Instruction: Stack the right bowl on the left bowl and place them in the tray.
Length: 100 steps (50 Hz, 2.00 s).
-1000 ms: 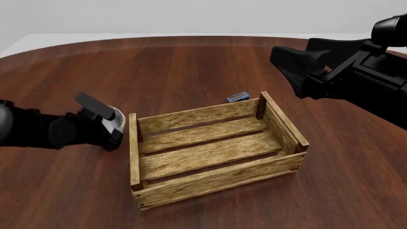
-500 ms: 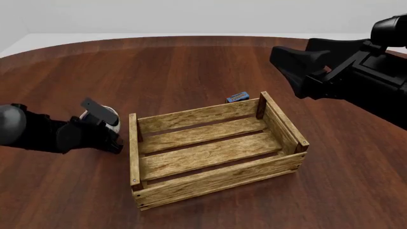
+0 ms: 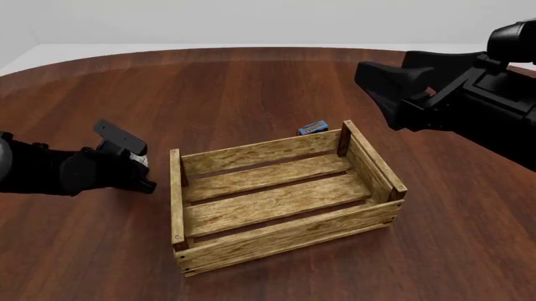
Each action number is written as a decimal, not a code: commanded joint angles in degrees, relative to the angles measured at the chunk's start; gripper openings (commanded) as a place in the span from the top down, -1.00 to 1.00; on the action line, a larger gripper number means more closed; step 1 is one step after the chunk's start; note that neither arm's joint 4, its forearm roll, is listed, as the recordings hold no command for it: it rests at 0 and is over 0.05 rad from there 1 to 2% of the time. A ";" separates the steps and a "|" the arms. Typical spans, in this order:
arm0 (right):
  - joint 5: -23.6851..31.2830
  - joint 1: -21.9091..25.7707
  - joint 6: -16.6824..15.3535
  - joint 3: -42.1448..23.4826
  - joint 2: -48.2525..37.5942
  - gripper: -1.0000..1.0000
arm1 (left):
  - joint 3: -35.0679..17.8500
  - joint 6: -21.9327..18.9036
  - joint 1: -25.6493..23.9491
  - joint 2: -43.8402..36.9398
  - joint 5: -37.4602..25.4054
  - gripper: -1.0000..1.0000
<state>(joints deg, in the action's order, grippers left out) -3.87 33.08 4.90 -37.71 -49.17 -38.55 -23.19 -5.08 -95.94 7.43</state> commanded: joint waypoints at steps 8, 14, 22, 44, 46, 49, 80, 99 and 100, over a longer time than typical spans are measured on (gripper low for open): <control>0.10 -0.13 0.07 0.08 0.50 -1.00 | -2.02 1.12 -0.40 11.61 -7.83 1.00; 0.11 -0.23 0.11 0.04 0.51 -1.00 | -3.42 1.61 -1.30 14.80 -10.43 1.00; 0.12 -0.46 0.10 0.04 0.61 -1.00 | -5.75 1.29 -4.50 19.69 -14.09 1.00; 0.17 -1.96 0.62 -0.29 0.58 -1.00 | -9.96 -1.88 -13.68 22.36 -17.92 1.00; 0.14 -2.08 0.61 -0.30 0.54 -1.00 | -10.35 -1.97 -15.11 22.00 -18.03 1.00; 0.11 -2.26 0.68 -0.35 0.43 -1.00 | -10.87 -2.14 -16.50 21.70 -18.05 1.00; -0.13 -5.01 0.91 -1.03 -0.41 -1.00 | -13.70 -6.68 -28.36 12.10 -14.56 1.00; 0.06 -5.85 1.30 -1.35 -0.42 -1.00 | -16.94 -7.73 -32.65 4.61 -12.59 1.00; 0.04 -5.92 1.35 -1.36 -0.42 -1.00 | -17.03 -7.83 -33.00 3.99 -12.53 1.00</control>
<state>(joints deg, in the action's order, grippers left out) -3.87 27.66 6.00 -38.89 -49.57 -53.55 -30.46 -35.77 -88.72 -5.99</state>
